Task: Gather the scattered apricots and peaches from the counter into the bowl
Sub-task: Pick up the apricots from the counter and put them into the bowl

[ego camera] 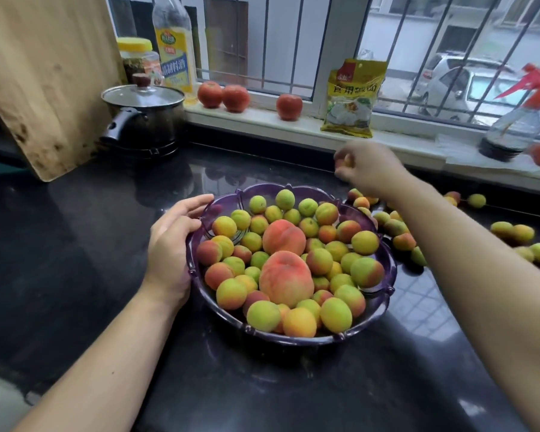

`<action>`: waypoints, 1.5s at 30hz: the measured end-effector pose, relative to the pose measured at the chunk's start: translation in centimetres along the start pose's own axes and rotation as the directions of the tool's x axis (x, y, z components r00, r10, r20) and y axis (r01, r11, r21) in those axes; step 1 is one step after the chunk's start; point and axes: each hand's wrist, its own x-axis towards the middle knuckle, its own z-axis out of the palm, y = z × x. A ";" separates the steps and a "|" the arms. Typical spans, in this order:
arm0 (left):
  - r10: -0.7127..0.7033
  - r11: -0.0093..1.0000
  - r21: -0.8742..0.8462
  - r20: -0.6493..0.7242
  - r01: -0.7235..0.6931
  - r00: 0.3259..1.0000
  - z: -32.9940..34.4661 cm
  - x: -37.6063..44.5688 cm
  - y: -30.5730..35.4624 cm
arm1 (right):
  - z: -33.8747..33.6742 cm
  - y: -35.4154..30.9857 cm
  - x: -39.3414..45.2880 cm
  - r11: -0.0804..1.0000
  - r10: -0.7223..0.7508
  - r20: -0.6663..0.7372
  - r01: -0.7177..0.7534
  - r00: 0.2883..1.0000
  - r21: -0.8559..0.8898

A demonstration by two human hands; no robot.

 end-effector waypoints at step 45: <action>-0.048 0.999 -0.014 0.051 0.049 0.998 0.3 -0.7 0.7 | -5.9 -3.0 -8.6 0.970 -0.095 0.049 0.082 0.994 0.230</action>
